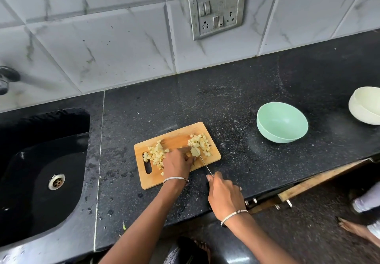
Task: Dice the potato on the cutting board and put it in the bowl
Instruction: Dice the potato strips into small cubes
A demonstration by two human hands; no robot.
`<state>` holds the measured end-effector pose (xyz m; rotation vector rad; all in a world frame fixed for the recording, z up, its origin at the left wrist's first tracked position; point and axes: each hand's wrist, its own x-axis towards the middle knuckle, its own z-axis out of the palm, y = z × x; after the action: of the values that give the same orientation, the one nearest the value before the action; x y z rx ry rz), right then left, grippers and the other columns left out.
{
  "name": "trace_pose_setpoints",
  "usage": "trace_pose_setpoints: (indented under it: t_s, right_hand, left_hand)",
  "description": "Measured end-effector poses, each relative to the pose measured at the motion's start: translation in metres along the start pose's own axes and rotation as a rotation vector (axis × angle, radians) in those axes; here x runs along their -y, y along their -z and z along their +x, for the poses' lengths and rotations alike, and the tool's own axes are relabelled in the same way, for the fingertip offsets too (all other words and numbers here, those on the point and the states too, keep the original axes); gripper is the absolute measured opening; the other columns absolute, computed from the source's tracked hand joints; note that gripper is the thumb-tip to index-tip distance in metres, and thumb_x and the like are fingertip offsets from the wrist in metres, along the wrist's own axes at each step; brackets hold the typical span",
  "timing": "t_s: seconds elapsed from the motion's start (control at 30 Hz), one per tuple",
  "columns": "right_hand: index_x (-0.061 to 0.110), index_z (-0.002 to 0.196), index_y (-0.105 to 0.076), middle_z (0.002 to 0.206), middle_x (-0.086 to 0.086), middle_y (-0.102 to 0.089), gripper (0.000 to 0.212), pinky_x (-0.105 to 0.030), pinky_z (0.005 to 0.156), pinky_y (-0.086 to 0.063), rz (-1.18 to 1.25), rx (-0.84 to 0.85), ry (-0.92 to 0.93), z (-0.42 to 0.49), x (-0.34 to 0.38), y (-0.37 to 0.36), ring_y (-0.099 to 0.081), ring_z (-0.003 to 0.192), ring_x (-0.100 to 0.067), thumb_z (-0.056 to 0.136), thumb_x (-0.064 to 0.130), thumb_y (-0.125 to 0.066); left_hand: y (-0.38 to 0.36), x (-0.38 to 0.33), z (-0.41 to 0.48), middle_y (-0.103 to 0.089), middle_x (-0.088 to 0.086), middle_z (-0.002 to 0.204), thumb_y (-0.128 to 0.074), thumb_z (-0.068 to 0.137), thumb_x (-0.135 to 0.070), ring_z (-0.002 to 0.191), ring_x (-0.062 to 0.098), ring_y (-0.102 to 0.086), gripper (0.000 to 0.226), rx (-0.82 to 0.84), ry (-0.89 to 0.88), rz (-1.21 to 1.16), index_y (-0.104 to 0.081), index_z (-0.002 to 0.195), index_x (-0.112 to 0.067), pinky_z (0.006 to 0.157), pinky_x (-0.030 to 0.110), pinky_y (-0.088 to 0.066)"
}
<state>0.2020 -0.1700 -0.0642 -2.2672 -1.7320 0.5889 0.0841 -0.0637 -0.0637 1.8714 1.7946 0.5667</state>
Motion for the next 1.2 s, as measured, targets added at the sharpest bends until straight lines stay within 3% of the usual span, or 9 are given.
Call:
trace_pose_setpoints:
  t_s: [0.37, 0.53, 0.67, 0.93, 1.1, 1.2]
  right_hand:
    - [0.021, 0.09, -0.043, 0.093, -0.009, -0.069, 0.031, -0.036, 0.061, -0.034, 0.1, 0.06, 0.007, 0.009, -0.002, 0.007, -0.066, 0.09, -0.034, 0.105, 0.041, -0.025]
    - [0.017, 0.099, -0.049, 0.095, -0.01, -0.069, 0.035, -0.036, 0.06, -0.035, 0.033, 0.032, -0.017, 0.009, 0.006, 0.008, -0.066, 0.092, -0.035, 0.104, 0.042, -0.025]
    - [0.014, 0.105, -0.052, 0.103, -0.012, -0.066, 0.037, -0.036, 0.063, -0.038, 0.021, 0.071, -0.041, 0.02, 0.014, 0.007, -0.064, 0.097, -0.037, 0.104, 0.041, -0.027]
    - [0.014, 0.106, -0.057, 0.108, -0.013, -0.065, 0.043, -0.037, 0.068, -0.038, 0.031, 0.12, -0.069, 0.008, 0.002, 0.011, -0.062, 0.102, -0.038, 0.104, 0.044, -0.026]
    - [0.016, 0.104, -0.055, 0.103, -0.012, -0.064, 0.042, -0.036, 0.068, -0.036, 0.061, 0.119, -0.067, -0.003, -0.007, 0.024, -0.062, 0.099, -0.037, 0.104, 0.045, -0.024]
    - [0.017, 0.099, -0.053, 0.1, -0.012, -0.064, 0.042, -0.037, 0.066, -0.035, 0.064, 0.073, -0.055, -0.006, -0.005, 0.03, -0.062, 0.097, -0.038, 0.104, 0.045, -0.023]
  left_hand:
    - [0.001, -0.001, 0.002, -0.074, -0.003, 0.088, -0.073, 0.083, -0.025, 0.083, 0.018, -0.068, 0.037, -0.024, -0.1, 0.087, -0.067, 0.12, -0.025, 0.072, 0.029, -0.051]
    - [0.001, -0.002, 0.006, -0.073, 0.0, 0.085, -0.074, 0.082, -0.021, 0.079, 0.02, -0.066, 0.031, -0.014, -0.123, 0.086, -0.071, 0.113, -0.022, 0.066, 0.028, -0.047]
    - [0.002, -0.001, 0.01, -0.073, 0.002, 0.078, -0.076, 0.079, -0.016, 0.076, 0.023, -0.067, 0.019, 0.004, -0.104, 0.056, -0.076, 0.098, -0.018, 0.067, 0.035, -0.054]
    - [0.001, -0.004, 0.006, -0.075, 0.003, 0.097, -0.075, 0.083, -0.022, 0.089, 0.022, -0.069, 0.032, -0.013, -0.072, 0.047, -0.071, 0.114, -0.019, 0.076, 0.03, -0.053]
    - [0.004, -0.007, 0.001, -0.075, -0.001, 0.091, -0.074, 0.083, -0.022, 0.083, 0.015, -0.066, 0.031, -0.024, -0.073, 0.015, -0.071, 0.114, -0.018, 0.069, 0.022, -0.043]
    - [0.005, -0.007, 0.0, -0.074, 0.0, 0.083, -0.076, 0.081, -0.023, 0.078, 0.017, -0.066, 0.03, -0.027, -0.055, 0.004, -0.072, 0.11, -0.016, 0.067, 0.026, -0.046]
